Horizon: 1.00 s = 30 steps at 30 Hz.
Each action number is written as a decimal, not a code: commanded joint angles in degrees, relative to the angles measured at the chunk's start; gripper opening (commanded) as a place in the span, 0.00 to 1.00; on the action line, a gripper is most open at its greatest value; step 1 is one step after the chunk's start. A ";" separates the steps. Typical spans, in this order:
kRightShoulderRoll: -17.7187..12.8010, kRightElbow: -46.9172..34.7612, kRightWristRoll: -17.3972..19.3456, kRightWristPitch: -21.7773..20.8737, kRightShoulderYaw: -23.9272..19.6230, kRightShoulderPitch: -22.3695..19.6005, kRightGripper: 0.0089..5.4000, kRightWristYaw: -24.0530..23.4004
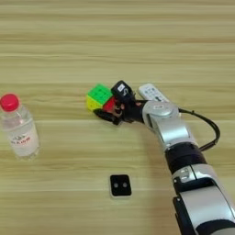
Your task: Move the objects on the table
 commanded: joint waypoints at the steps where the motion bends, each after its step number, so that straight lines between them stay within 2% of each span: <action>1: -0.33 -2.86 1.15 -3.40 -1.63 -4.07 0.85 -1.21; 7: 0.38 -5.76 3.86 -7.31 -4.32 -4.33 0.99 -0.87; 16: 0.31 -14.12 8.86 -9.37 -6.42 -2.74 1.00 2.13; 20: -0.92 -17.56 10.34 -10.01 -7.01 -1.45 1.00 3.87; 23: -2.90 -21.72 12.32 -9.17 -7.42 1.35 1.00 6.98; 30: -11.47 -34.18 18.66 -4.52 -6.62 11.94 1.00 20.03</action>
